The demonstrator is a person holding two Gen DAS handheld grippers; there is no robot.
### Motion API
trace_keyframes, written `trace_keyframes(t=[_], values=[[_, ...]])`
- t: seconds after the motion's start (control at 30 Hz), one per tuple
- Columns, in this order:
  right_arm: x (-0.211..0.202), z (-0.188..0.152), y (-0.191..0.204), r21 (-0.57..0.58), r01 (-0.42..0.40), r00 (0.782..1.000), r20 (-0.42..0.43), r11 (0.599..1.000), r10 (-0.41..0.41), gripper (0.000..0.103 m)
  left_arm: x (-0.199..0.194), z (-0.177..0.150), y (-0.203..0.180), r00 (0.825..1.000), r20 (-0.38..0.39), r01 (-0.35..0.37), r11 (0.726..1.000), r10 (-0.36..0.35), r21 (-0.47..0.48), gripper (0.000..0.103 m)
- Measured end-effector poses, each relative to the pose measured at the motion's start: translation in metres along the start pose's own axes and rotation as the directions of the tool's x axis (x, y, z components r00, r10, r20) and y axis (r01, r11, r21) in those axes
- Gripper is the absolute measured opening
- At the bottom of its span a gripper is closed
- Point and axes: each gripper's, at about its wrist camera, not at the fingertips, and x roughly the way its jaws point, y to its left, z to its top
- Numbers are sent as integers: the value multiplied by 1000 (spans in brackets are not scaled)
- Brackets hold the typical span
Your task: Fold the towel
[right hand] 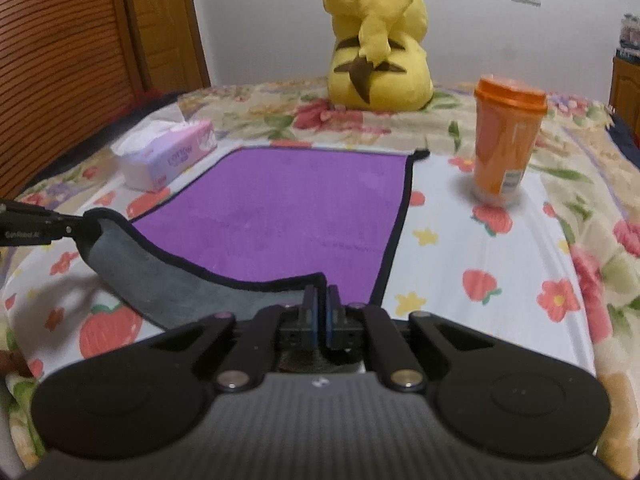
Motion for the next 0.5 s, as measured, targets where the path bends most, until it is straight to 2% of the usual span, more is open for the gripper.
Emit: trace_keyframes(t=[0.23,0.5], values=[[-6,7,2,-15,-2,999,45,1000,3,4,-8,10,-3,998,51,23,1000,-23,-8,9],[6,7,0,-47,10,999,39,999,-9,4,8,13,-2,999,44,15,1000,-15,15,9]])
